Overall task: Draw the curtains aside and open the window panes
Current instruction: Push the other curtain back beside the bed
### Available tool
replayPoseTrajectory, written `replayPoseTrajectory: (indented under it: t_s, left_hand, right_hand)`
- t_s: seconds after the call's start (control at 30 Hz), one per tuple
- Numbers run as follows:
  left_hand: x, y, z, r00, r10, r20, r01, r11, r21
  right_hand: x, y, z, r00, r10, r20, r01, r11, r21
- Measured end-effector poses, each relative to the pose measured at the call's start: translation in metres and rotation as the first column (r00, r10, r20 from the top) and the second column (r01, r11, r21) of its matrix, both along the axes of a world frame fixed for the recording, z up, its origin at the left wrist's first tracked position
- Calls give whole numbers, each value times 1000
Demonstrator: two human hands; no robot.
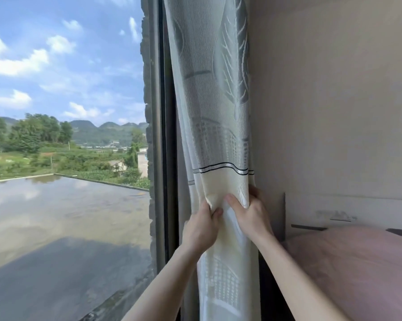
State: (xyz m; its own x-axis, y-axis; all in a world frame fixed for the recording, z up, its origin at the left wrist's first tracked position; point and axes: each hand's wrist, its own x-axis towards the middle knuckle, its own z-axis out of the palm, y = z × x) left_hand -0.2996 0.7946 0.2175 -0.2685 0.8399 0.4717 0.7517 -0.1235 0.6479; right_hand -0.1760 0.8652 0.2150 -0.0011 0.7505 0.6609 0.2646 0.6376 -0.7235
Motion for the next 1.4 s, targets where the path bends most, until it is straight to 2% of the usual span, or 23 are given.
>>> replayPoseTrajectory:
  t_s: [0.2,0.33,0.4,0.53,0.67,0.8,0.9,1.13,1.4]
  left_hand:
    - [14,121,4,990,109,-92,-112,993,-26]
    - [19,194,4,992,104,-66,-107,993,-44]
    - [18,233,4,991,110,-83,-114,992,-53]
    - [12,304,-1,983,143,-115,-149,987,-51]
    - [1,378,-5,993,107,-51,-107,994,-4]
    - [-9,441,1,997,73,-27,-73,997,28]
    - [-18,498,7,996,65,-53,-65,998,-3]
    - [-13,637,6,993,44,-106,-55,994,-96]
    - [5,775,-7,999,44,30,-40,990,-138]
  right_hand:
    - [10,127,2,992,-90,93,86,995,42]
    - [15,203,0,976,-150,160,136,986,95]
    - [16,237,0,981,-122,152,111,991,78]
    - [14,290,5,995,73,61,-72,997,-13]
    - [7,349,8,996,77,36,-73,991,-110]
    - [-4,417,12,997,59,51,-51,989,-135]
    - [-7,471,19,993,76,90,-60,983,-175]
    - [6,600,13,995,90,51,-77,973,-217]
    - [28,742,-3,989,145,44,-128,956,-265]
